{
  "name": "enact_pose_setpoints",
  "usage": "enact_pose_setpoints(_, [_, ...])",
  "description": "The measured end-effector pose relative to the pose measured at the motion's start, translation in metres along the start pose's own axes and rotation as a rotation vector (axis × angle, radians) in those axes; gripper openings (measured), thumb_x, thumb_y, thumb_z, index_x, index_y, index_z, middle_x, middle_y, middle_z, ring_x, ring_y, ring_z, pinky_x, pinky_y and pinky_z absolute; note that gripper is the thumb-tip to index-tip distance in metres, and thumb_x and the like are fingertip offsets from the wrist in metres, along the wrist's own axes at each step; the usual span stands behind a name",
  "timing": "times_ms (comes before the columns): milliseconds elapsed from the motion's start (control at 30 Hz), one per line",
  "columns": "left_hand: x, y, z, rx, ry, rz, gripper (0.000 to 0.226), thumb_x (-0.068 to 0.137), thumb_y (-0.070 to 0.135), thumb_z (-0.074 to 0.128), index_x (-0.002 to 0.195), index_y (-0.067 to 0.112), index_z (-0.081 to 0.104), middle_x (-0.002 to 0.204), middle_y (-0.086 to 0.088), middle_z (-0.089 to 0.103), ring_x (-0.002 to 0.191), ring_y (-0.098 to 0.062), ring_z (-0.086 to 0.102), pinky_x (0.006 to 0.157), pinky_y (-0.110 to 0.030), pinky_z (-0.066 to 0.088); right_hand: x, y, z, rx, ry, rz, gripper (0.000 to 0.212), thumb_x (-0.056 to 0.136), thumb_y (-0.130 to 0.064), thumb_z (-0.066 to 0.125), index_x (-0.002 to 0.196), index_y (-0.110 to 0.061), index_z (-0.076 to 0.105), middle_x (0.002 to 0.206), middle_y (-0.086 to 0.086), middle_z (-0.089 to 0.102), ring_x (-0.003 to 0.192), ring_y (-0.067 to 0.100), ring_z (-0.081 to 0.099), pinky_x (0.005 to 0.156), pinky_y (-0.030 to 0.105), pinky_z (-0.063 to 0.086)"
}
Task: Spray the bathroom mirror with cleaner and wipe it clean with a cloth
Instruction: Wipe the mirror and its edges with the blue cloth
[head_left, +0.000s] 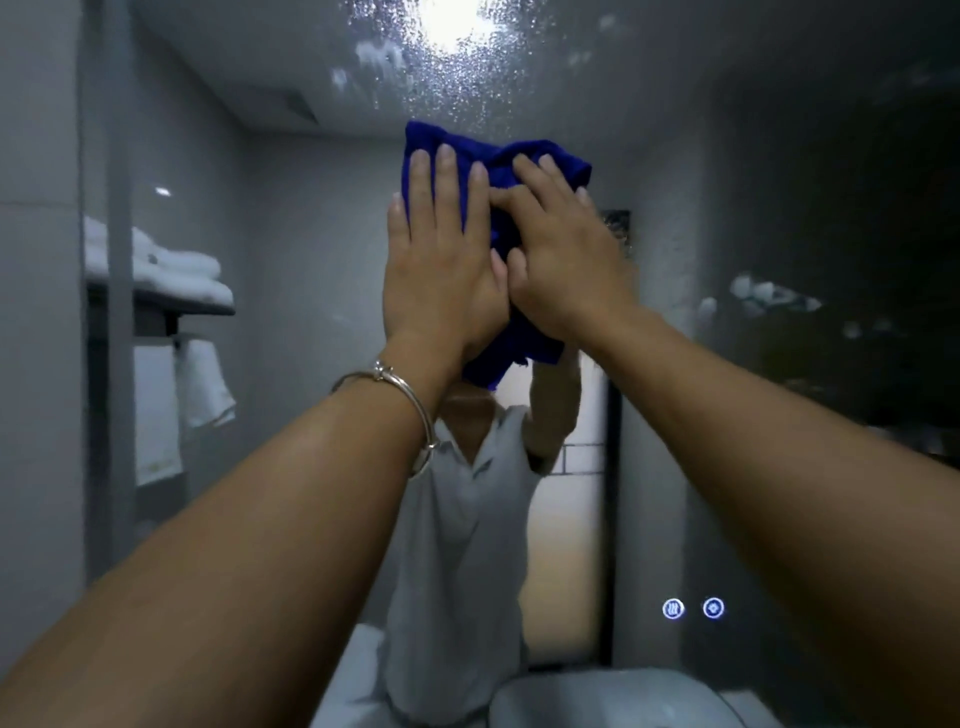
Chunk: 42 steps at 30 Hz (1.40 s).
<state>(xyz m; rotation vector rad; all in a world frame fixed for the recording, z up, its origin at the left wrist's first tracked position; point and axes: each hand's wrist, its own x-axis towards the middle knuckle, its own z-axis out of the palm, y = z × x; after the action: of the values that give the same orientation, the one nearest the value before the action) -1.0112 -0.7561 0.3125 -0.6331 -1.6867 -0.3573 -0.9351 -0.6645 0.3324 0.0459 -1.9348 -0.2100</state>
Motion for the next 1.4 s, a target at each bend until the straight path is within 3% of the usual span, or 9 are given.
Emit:
enact_pose_setpoints(200, [-0.015,-0.003,0.001,0.012,-0.037,0.012,0.063,0.1,0.035,0.023,0.149,0.008,-0.005,0.156,-0.018,-0.007,0.144,-0.032,-0.009,0.116,-0.045,0.001,-0.009,-0.013,0.015,0.095,0.076,0.088,0.049,0.086,-0.015,0.047,0.135,-0.015,0.046,0.156,0.005,0.024,0.146,0.021,0.009,0.117,0.041,0.003])
enact_pose_setpoints(500, [-0.057,-0.046,0.001,0.072,-0.062,0.138,0.065,0.092,0.036,0.019,0.149,0.009,0.002,0.157,-0.018,0.002,0.144,-0.033,0.001,0.115,-0.044,0.003,-0.042,-0.052,0.038,0.007,0.064,0.104,0.068,0.076,-0.039,0.025,0.137,-0.015,0.044,0.154,0.012,0.025,0.146,0.03,0.01,0.116,0.047,0.005])
enact_pose_setpoints(733, [-0.059,-0.098,-0.007,0.126,-0.06,0.142,0.065,0.091,0.039,0.006,0.149,0.009,0.001,0.157,-0.016,0.004,0.145,-0.03,0.003,0.115,-0.045,0.004,-0.023,-0.098,0.06,-0.091,0.048,0.157,0.068,0.084,-0.041,0.022,0.147,-0.017,0.031,0.156,0.017,0.02,0.145,0.036,0.008,0.115,0.053,0.005])
enact_pose_setpoints(833, [-0.06,-0.144,-0.019,0.095,-0.058,0.091,0.065,0.092,0.037,0.009,0.148,0.006,0.008,0.156,-0.017,0.008,0.144,-0.031,0.005,0.115,-0.048,0.006,0.0,-0.136,0.076,-0.13,0.003,0.119,0.059,0.096,-0.044,0.028,0.15,-0.02,0.023,0.158,0.015,0.015,0.146,0.034,0.006,0.115,0.051,0.002])
enact_pose_setpoints(1067, [-0.095,-0.249,-0.03,0.186,-0.106,-0.009,0.063,0.092,0.032,0.017,0.144,-0.004,0.021,0.149,-0.03,0.021,0.136,-0.045,0.023,0.104,-0.06,0.024,0.022,-0.228,0.123,-0.182,-0.093,-0.112,0.057,0.101,-0.045,0.023,0.152,-0.021,0.013,0.16,0.012,0.005,0.146,0.031,-0.001,0.116,0.05,0.0])
enact_pose_setpoints(1400, [-0.093,-0.214,-0.021,0.108,-0.088,-0.085,0.066,0.09,0.031,0.013,0.146,-0.002,0.009,0.154,-0.025,0.009,0.142,-0.039,0.007,0.111,-0.054,0.019,0.021,-0.191,0.112,-0.242,-0.089,-0.216,0.053,0.103,-0.04,0.018,0.152,-0.021,0.009,0.16,0.007,0.006,0.147,0.026,0.0,0.117,0.046,0.001])
